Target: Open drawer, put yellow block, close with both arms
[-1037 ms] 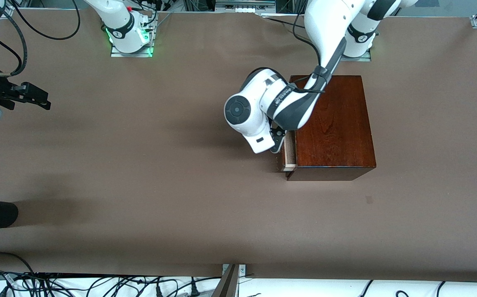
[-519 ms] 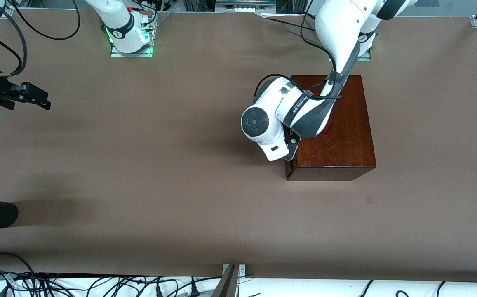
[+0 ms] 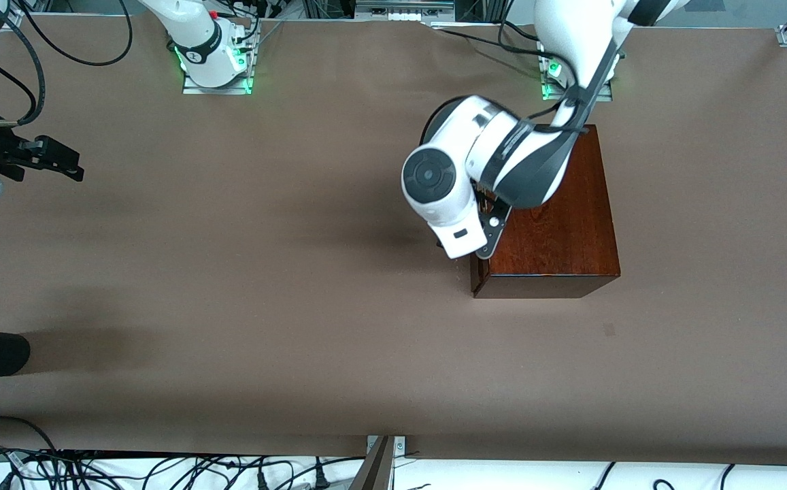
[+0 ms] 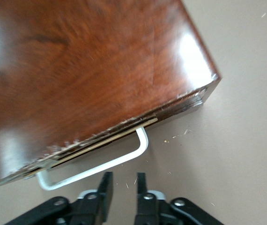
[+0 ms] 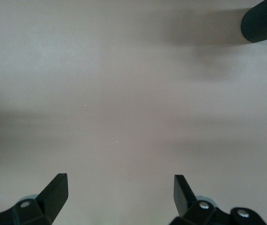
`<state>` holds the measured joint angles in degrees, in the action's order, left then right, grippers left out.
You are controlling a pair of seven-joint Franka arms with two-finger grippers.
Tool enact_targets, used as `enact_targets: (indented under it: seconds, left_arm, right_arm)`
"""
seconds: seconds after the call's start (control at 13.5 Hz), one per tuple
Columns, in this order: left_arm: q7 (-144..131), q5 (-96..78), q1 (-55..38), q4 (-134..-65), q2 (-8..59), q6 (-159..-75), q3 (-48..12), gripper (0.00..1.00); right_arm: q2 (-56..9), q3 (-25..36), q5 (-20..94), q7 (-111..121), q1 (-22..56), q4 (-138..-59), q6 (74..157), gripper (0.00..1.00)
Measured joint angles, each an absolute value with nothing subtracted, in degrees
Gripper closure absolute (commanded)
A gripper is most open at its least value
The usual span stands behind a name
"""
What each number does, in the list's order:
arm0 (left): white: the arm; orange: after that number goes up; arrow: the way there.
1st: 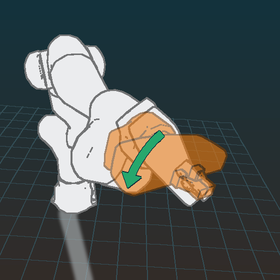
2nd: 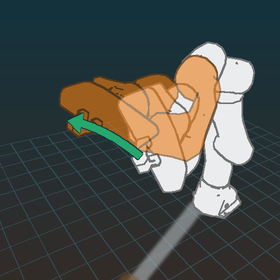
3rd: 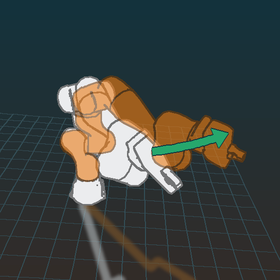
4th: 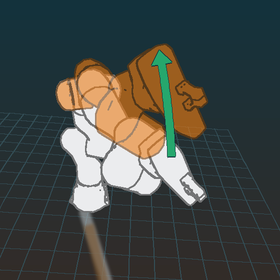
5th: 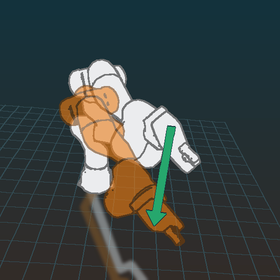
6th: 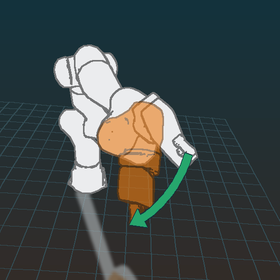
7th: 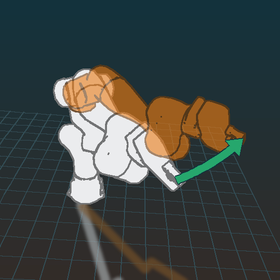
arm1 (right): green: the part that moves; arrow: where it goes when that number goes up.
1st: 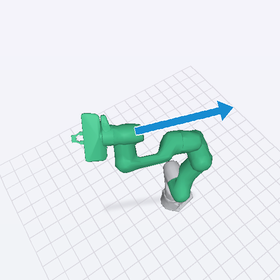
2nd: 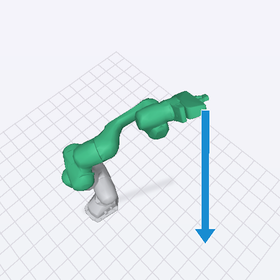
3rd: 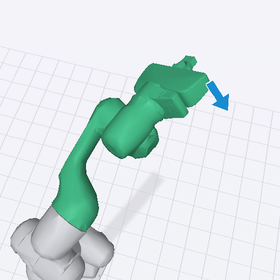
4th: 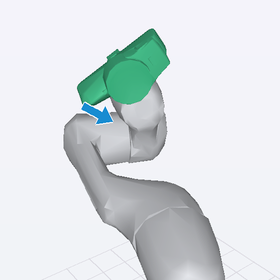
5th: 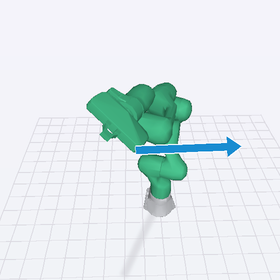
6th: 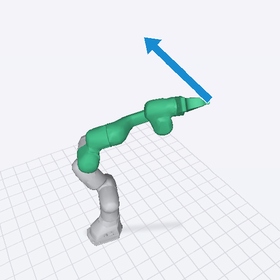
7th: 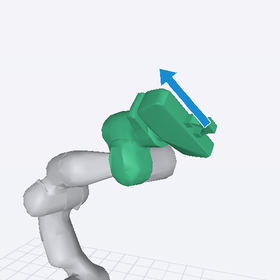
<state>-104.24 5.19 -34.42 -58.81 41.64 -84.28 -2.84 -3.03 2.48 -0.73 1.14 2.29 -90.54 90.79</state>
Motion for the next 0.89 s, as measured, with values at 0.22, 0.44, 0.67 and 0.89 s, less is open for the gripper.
enact_targets:
  seconds: [0.22,0.44,0.67,0.89]
  left_arm:
    - [-102.44,5.22,-34.02,-57.29,38.26,-84.18,-2.43,0.0]
    - [-88.56,5.22,-30.58,-56.66,32.07,-83.07,-2.43,0.0]
    - [-64.75,5.23,-26.12,-56.77,26.99,-76.17,-2.43,0.0]
    - [-48.87,5.23,-21.42,-56.88,24.76,-72.75,-2.41,0.0]
  right_arm:
    - [-3.02,2.48,-0.72,1.14,2.29,-90.54,90.79,0.0]
    - [-3.03,2.47,-0.72,1.14,2.29,-90.54,90.79,0.0]
    - [-3.03,2.47,-0.72,1.14,2.29,-90.54,90.79,0.0]
    - [-3.03,2.47,-0.73,1.14,2.29,-90.54,90.79,0.0]
